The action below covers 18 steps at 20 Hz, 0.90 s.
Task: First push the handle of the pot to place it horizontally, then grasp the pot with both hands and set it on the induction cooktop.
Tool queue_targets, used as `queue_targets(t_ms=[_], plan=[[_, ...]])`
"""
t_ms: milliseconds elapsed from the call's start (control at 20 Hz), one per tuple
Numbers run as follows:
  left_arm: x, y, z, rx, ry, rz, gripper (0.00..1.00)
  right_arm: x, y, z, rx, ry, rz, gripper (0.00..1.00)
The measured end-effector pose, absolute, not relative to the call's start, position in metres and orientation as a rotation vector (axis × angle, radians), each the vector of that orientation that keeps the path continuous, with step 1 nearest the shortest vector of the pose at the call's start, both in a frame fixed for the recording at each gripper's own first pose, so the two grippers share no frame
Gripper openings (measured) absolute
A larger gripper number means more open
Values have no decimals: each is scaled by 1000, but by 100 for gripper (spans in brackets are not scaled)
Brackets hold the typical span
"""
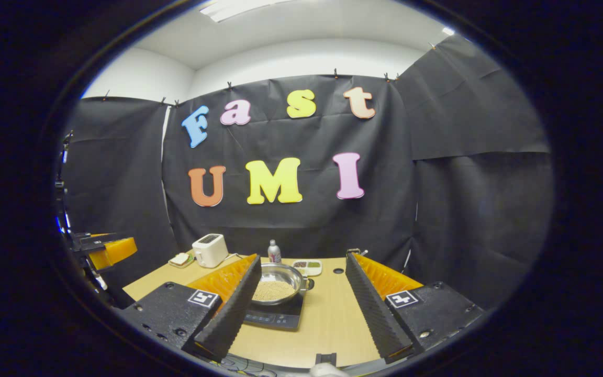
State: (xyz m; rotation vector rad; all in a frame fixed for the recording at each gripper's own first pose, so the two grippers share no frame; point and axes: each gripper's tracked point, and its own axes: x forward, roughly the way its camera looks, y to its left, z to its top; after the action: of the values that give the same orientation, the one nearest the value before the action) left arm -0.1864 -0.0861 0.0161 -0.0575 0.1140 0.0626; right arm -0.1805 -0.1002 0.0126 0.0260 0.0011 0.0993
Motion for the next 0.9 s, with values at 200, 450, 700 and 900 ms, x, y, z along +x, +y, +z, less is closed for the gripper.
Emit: queue_targets(t_ms=[200,450,700,900], plan=[[-185,-98,15,-63,127,26,97,-183,-106,15,35,-1,83,100],[-181,-103,19,-47,123,0,97,-183,-106,18,25,-11,82,100],[-181,-96,23,-72,113,17,96,-181,-99,29,13,-37,97,100],[-183,-91,25,-74,107,27,97,-181,-95,33,2,-49,108,100]])
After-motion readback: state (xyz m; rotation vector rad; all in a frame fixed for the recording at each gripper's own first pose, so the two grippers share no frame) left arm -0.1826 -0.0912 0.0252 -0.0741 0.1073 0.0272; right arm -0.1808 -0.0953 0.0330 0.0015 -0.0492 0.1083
